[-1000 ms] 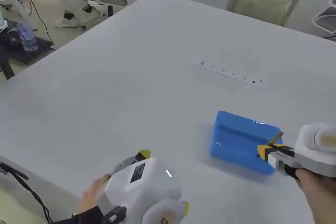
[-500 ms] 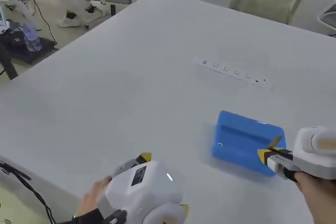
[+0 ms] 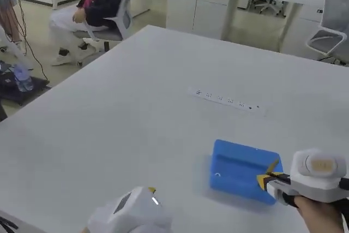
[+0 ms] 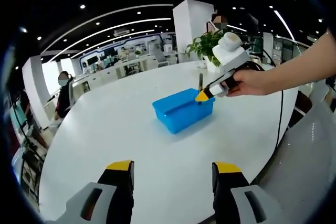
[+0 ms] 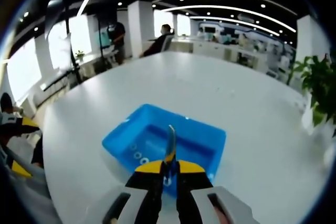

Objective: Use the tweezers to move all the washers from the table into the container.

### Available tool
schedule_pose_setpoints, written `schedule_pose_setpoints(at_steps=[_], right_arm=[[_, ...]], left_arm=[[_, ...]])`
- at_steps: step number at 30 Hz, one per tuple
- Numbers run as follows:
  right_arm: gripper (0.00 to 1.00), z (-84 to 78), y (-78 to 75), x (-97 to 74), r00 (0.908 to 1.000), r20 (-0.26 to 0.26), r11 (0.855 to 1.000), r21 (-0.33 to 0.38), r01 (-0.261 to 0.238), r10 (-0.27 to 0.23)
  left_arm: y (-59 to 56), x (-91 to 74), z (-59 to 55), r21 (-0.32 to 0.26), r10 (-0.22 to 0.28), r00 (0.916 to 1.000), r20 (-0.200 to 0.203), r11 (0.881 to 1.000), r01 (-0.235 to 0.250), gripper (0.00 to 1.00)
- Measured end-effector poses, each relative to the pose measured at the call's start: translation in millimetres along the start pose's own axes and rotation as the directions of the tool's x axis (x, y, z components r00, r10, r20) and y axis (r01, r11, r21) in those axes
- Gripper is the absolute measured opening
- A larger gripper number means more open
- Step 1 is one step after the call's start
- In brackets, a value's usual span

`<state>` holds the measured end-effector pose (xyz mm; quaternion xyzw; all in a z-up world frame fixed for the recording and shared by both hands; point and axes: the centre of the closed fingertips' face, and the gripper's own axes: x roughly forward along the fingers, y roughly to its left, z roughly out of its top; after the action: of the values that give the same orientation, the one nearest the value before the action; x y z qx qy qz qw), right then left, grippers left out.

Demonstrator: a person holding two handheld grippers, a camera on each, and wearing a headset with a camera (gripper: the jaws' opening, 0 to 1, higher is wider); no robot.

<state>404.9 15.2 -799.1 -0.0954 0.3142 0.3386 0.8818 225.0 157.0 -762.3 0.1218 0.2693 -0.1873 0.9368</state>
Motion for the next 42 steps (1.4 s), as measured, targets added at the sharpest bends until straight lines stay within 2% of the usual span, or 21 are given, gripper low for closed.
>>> schedule_pose_setpoints(at_steps=[3, 6, 10, 14, 17, 19, 20, 21, 22, 24, 26, 27, 29, 31, 32, 33, 34, 37, 38, 40, 42], right_arm=[[0.05, 13.8, -0.8, -11.9, 0.9988, 0.049, 1.0, 0.005, 0.002, -0.002], [0.05, 26.6, 1.4, -22.9, 0.9955, 0.095, 1.0, 0.006, -0.006, 0.005], [0.05, 44.7, 13.2, -48.3, 0.9871, 0.156, 0.998, -0.046, -0.03, 0.037], [0.05, 44.7, 35.0, -68.8, 0.9816, 0.147, 0.986, -0.129, -0.103, 0.122], [0.05, 38.5, 48.4, -80.1, 0.979, 0.118, 0.97, -0.199, -0.141, 0.166], [0.05, 32.0, 57.0, -86.1, 0.9786, 0.093, 0.957, -0.243, -0.156, 0.183], [0.05, 29.4, 60.5, -88.3, 0.9785, 0.087, 0.955, -0.247, -0.161, 0.187], [0.05, 27.0, 65.5, -91.6, 0.9761, 0.082, 0.951, -0.254, -0.175, 0.201], [0.05, 26.3, 67.6, -92.7, 0.975, 0.081, 0.95, -0.256, -0.181, 0.207], [0.05, 20.7, 79.8, -99.4, 0.9682, 0.061, 0.937, -0.273, -0.218, 0.243], [0.05, 17.0, 90.1, -103.8, 0.9607, 0.044, 0.923, -0.293, -0.25, 0.274], [0.05, 15.3, 96.1, -106.7, 0.9579, 0.039, 0.917, -0.301, -0.26, 0.285], [0.05, 11.6, 107.5, -110.9, 0.9483, 0.024, 0.899, -0.328, -0.292, 0.316], [0.05, 4.2, 115.7, -113.0, 0.9432, -0.011, 0.876, -0.368, -0.313, 0.332], [0.05, 1.6, 118.2, -113.4, 0.943, -0.021, 0.869, -0.383, -0.314, 0.332], [0.05, -0.8, 120.8, -113.9, 0.9421, -0.031, 0.862, -0.395, -0.318, 0.334], [0.05, -4.3, 124.6, -114.4, 0.9405, -0.043, 0.851, -0.412, -0.324, 0.337], [0.05, -11.2, 129.9, -113.6, 0.9385, -0.068, 0.834, -0.44, -0.333, 0.338], [0.05, -13.1, 131.3, -113.5, 0.9376, -0.079, 0.826, -0.453, -0.336, 0.339], [0.05, -14.7, 132.9, -112.6, 0.9369, -0.089, 0.816, -0.469, -0.339, 0.338], [0.05, -15.7, 133.6, -111.9, 0.935, -0.096, 0.81, -0.475, -0.344, 0.342]], left_arm=[[-4.3, -4.5, 16.7, 0.033, -0.014, 0.9994, 0.031, 0.999, 0.013, 0.56], [-6.4, -7.7, 44.4, 0.103, -0.019, 0.9955, 0.092, 0.995, 0.009, 0.52], [-15.6, -10.0, 81.6, 0.113, -0.081, 0.9858, 0.147, 0.992, 0.065, 0.48], [-29.5, -15.3, 120.6, 0.077, -0.176, 0.9561, 0.234, 0.984, 0.163, 0.43], [-36.9, -17.5, 137.3, 0.088, -0.228, 0.939, 0.258, 0.973, 0.212, 0.37], [-45.2, -18.0, 148.1, 0.116, -0.287, 0.92, 0.267, 0.957, 0.265, 0.32], [-52.6, -18.3, 152.5, 0.129, -0.344, 0.9009, 0.264, 0.938, 0.321, 0.29], [-55.9, -18.8, 154.6, 0.107, -0.367, 0.8914, 0.266, 0.93, 0.351, 0.29], [-60.6, -19.2, 158.8, 0.113, -0.406, 0.8712, 0.276, 0.914, 0.39, 0.29], [-65.5, -17.3, 158.1, 0.154, -0.455, 0.8549, 0.248, 0.89, 0.429, 0.27], [-68.7, -15.3, 158.7, 0.165, -0.489, 0.8368, 0.247, 0.872, 0.461, 0.23], [-73.9, -15.9, 159.4, 0.174, -0.519, 0.8203, 0.24, 0.854, 0.49, 0.21], [-75.8, -11.9, 161.7, 0.175, -0.539, 0.8081, 0.238, 0.842, 0.51, 0.15], [-84.3, -10.5, 156.4, 0.154, -0.598, 0.7778, 0.193, 0.801, 0.578, 0.1], [-83.0, -7.4, 157.5, 0.154, -0.592, 0.7811, 0.197, 0.806, 0.572, 0.1], [-84.1, -6.2, 158.1, 0.167, -0.598, 0.7761, 0.2, 0.801, 0.574, 0.09], [-88.0, -5.8, 155.9, 0.179, -0.621, 0.7619, 0.184, 0.783, 0.595, 0.08], [-97.0, -5.2, 149.9, 0.205, -0.664, 0.7351, 0.138, 0.745, 0.635, 0.07], [-100.3, -4.6, 144.3, 0.225, -0.68, 0.7267, 0.099, 0.727, 0.649, 0.07], [-103.9, -1.6, 137.6, 0.246, -0.688, 0.7236, 0.06, 0.713, 0.657, 0.08], [-105.6, 1.0, 133.5, 0.252, -0.685, 0.727, 0.042, 0.712, 0.656, 0.07]])
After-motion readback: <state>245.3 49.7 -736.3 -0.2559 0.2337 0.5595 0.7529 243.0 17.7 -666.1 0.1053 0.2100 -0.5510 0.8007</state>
